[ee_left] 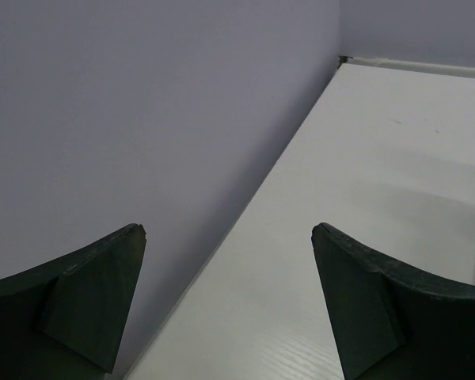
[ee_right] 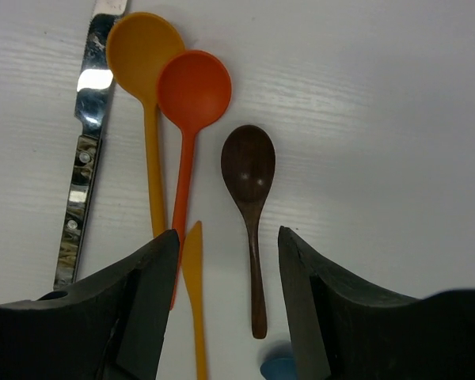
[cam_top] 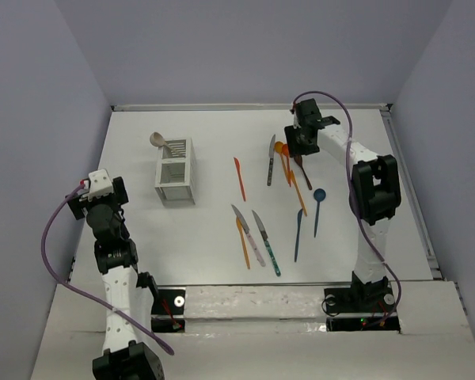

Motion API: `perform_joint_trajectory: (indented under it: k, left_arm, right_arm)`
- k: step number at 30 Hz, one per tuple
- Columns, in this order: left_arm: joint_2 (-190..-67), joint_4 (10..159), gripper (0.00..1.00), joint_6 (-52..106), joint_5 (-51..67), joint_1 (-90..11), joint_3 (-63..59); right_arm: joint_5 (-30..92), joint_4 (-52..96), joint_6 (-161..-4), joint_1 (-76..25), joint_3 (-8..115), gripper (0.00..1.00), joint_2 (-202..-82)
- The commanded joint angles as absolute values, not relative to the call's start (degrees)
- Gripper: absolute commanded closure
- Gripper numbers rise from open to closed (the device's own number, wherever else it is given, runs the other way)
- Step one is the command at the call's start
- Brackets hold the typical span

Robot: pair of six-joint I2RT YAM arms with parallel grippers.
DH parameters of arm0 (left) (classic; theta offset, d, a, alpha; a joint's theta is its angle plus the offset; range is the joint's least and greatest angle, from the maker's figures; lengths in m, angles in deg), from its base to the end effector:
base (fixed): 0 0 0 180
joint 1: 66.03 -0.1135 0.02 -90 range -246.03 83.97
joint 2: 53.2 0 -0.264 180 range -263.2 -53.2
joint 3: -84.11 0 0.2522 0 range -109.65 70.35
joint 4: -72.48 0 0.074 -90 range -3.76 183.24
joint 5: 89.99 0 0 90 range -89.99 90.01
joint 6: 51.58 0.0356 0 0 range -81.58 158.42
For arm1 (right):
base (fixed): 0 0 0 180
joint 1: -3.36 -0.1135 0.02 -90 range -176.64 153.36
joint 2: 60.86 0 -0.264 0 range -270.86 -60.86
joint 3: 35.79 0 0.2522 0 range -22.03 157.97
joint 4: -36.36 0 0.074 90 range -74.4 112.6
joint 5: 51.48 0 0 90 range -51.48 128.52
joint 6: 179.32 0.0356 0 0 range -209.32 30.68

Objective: Sort the eating utensils into containers

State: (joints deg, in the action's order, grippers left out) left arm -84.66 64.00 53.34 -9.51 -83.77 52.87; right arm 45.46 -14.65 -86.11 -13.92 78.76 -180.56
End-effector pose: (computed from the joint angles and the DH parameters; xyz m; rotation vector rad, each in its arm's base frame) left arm 0.1458 0.0528 0.2660 -0.1749 1.4443 0.5863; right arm 0.4433 0.1334 0.2294 -0.2646 2.5264 -0.0141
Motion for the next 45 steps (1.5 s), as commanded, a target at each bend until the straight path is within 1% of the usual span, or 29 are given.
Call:
perform_joint_trajectory:
  k: [1, 6, 14, 17, 21, 25, 27, 28, 29, 30, 33, 34, 35, 39, 42, 45]
  left_arm:
    - [-86.9, 56.3, 0.01, 54.2, -21.5, -84.0, 54.0]
    - [-88.9, 52.1, 0.01, 54.4, -25.8, -84.0, 55.4]
    - [-84.2, 50.6, 0.01, 54.7, -24.0, -84.0, 57.3]
    - [-84.5, 50.6, 0.01, 54.8, -23.9, -84.0, 57.3]
    - [-85.3, 50.6, 0.01, 54.8, -23.9, -84.0, 57.2]
    - [-85.0, 50.6, 0.01, 54.7, -23.6, -84.0, 57.3]
    - [-84.9, 50.6, 0.01, 54.8, -23.2, -84.0, 57.3]
    - [-85.0, 50.6, 0.01, 54.7, -23.1, -84.0, 57.3]
    - [-85.0, 50.6, 0.01, 54.7, -23.1, -84.0, 57.4]
    - [-85.0, 50.6, 0.01, 54.7, -23.0, -84.0, 57.3]
    - [-85.1, 50.6, 0.01, 54.7, -23.0, -84.0, 57.3]
    - [-85.0, 50.6, 0.01, 54.7, -23.0, -84.0, 57.4]
    - [-85.0, 50.6, 0.01, 54.7, -22.9, -84.0, 57.4]
    - [-84.7, 50.6, 0.01, 54.7, -22.7, -84.0, 57.5]
    - [-84.6, 50.6, 0.01, 54.6, -22.1, -84.0, 57.5]
    - [-84.5, 50.6, 0.01, 54.4, -22.0, -84.0, 57.5]
  right_arm:
    - [46.8, -17.9, -87.1, -13.5, 79.6, 0.41, -180.9]
    - [47.3, -17.8, -87.4, -13.5, 77.9, 0.41, -181.1]
    - [44.8, -16.8, -88.2, -13.5, 76.5, 0.43, -182.5]
    - [44.8, -16.8, -88.3, -13.5, 76.9, 0.43, -184.0]
    - [47.7, -17.7, -88.6, -13.0, 77.3, 0.48, -185.8]
    - [45.9, -19.3, -90.5, -12.5, 76.8, 0.52, -187.5]
    - [45.8, -19.8, -90.7, -12.5, 76.8, 0.58, -188.1]
    - [45.4, -19.8, -90.9, -12.5, 76.8, 0.67, -188.6]
    - [45.2, -19.8, -90.9, -12.5, 76.9, 0.72, -188.7]
    - [45.5, -19.8, -90.9, -12.5, 77.0, 0.8, -188.6]
    - [46.8, -20.0, -90.9, -12.5, 77.6, 0.9, -188.0]
    - [48.1, -20.4, -90.9, -12.5, 78.0, 0.96, -187.8]
    - [48.9, -20.8, -91.2, -12.5, 78.4, 1.0, -187.2]
    - [52.8, -24.6, -91.4, -12.5, 85.1, 1.0, -184.8]
    - [49.8, -25.4, -89.8, -12.5, 92.0, 1.0, -180.8]
    - [47.4, -20.3, -85.5, -16.2, 95.5, 1.0, -175.0]
